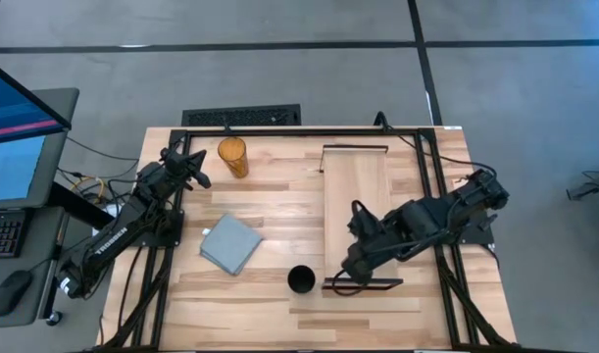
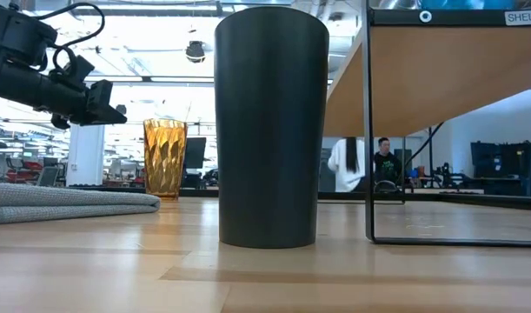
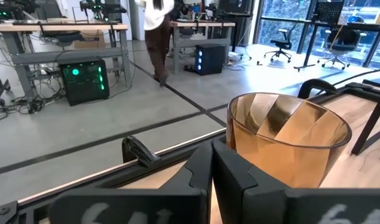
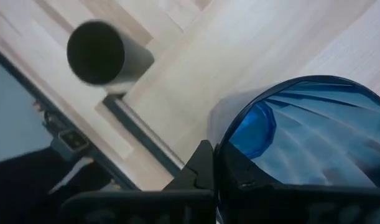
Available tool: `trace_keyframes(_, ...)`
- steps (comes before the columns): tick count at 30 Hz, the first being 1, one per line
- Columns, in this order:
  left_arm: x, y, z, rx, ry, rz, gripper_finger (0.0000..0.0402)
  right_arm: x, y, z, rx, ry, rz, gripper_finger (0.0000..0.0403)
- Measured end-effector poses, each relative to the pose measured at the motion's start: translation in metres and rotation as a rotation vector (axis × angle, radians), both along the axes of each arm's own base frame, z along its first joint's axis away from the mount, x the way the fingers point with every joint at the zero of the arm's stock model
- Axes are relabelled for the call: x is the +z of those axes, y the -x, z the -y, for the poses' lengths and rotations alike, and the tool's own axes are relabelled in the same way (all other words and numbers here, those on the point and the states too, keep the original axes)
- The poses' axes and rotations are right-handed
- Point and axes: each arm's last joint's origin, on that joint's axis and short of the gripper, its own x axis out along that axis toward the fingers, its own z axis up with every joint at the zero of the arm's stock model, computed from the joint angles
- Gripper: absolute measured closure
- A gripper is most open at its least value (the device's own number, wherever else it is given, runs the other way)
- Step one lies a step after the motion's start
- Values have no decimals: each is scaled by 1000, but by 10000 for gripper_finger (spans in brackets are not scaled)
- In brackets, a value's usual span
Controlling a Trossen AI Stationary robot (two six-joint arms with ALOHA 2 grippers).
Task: Stack small to large cups/mugs on shelf
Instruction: Put the blue cup on the shelf, then put the black cup on the shelf
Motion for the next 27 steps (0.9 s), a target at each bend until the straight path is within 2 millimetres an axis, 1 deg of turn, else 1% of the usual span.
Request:
trace_keyframes(5, 0, 0, 0, 1, 2, 2, 401, -2, -2, 0, 45, 1, -11, 389)
trace_keyframes(9, 0, 0, 0, 1, 3, 4, 401, -4, -3, 0, 52, -2, -22, 356)
trace_keyframes(12, 0, 0, 0, 1, 4, 5, 401, -4, -4, -1, 55, 0, -20, 342)
trace_keyframes(15, 0, 0, 0, 2, 12, 16, 401, -4, -3, -1, 79, -1, -23, 338)
trace_keyframes(27, 0, 0, 0, 3, 15, 22, 401, -4, -3, -1, 83, -4, -25, 334)
